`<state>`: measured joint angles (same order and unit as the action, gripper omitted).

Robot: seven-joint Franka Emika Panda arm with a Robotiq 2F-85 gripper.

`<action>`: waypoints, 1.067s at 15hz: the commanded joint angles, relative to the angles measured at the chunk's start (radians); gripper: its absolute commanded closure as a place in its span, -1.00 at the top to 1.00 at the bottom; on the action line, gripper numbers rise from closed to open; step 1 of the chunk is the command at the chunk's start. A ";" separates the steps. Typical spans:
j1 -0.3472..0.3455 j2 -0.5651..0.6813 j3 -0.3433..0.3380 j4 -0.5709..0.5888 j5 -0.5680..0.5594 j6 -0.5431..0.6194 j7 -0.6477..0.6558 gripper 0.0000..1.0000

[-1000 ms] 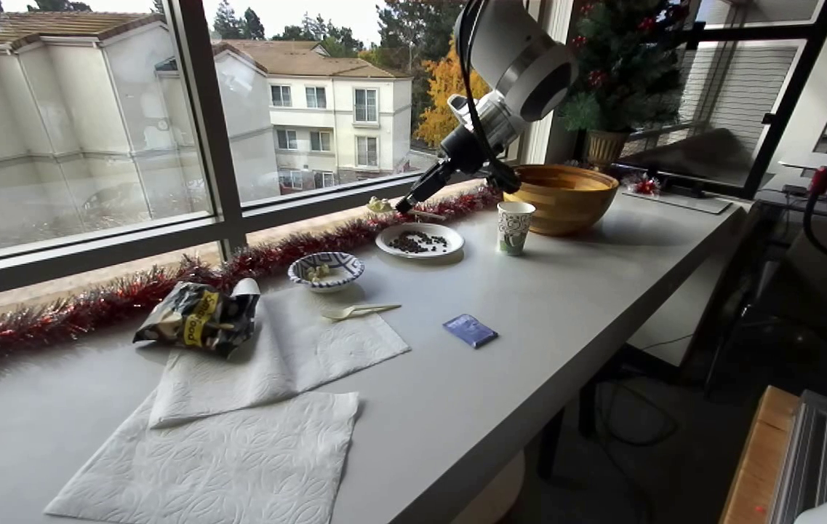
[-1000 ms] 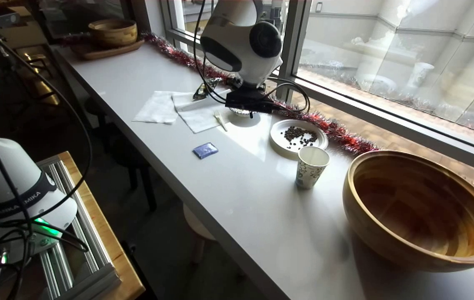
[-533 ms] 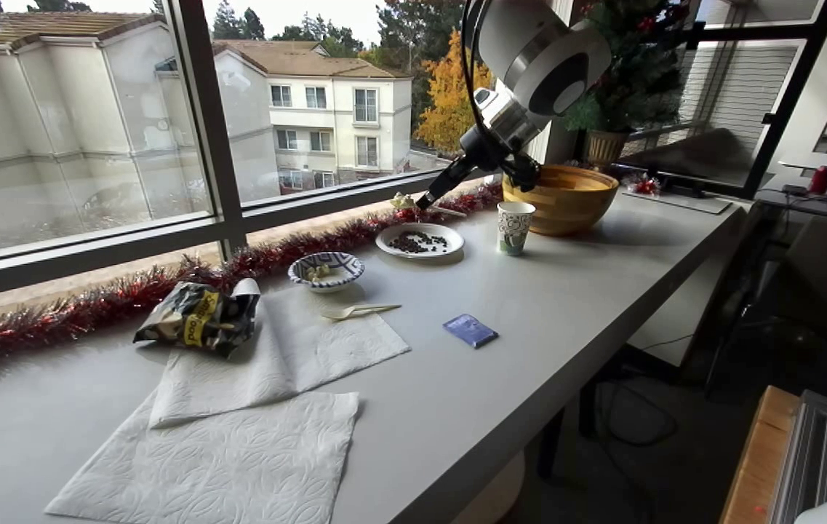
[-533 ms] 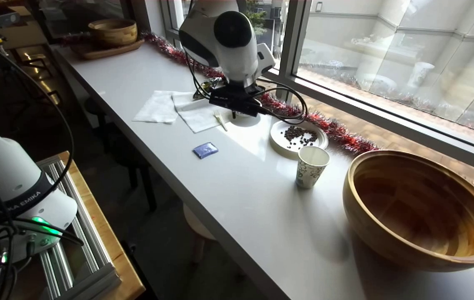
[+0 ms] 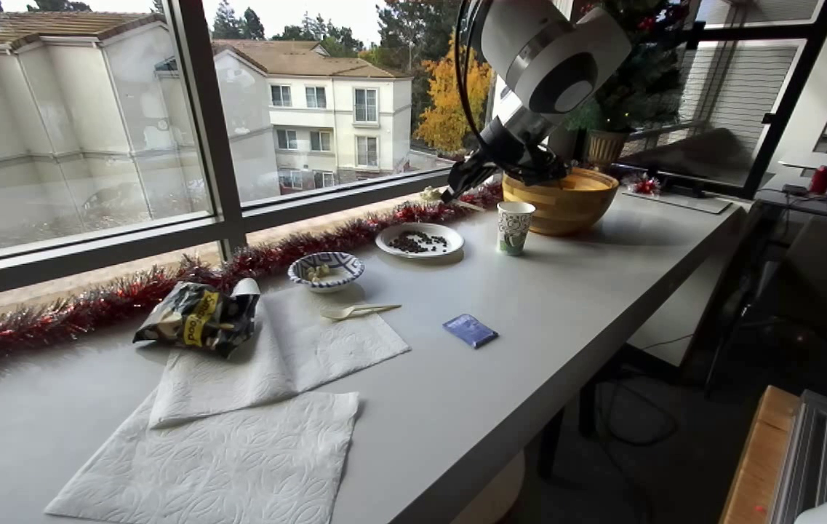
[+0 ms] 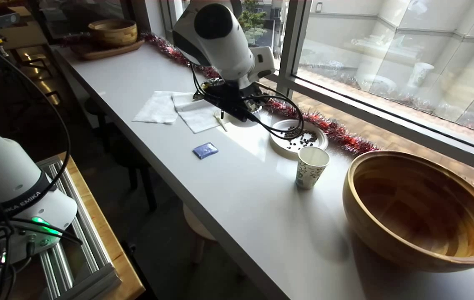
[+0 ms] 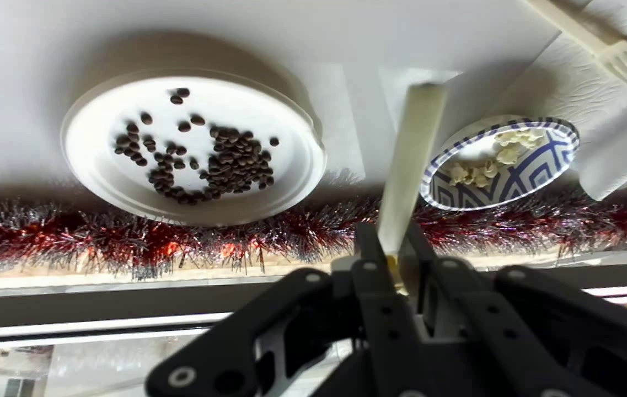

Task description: Use the spoon to shift some of the white objects to the cup

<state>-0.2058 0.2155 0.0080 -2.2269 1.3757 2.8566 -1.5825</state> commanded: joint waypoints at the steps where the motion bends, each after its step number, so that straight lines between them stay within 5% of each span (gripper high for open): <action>1: 0.010 -0.019 -0.001 -0.023 0.045 0.097 0.080 -0.93; 16: 0.017 0.090 -0.022 0.004 0.012 0.397 0.398 -0.93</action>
<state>-0.2044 0.2812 0.0003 -2.2365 1.3948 3.1865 -1.2366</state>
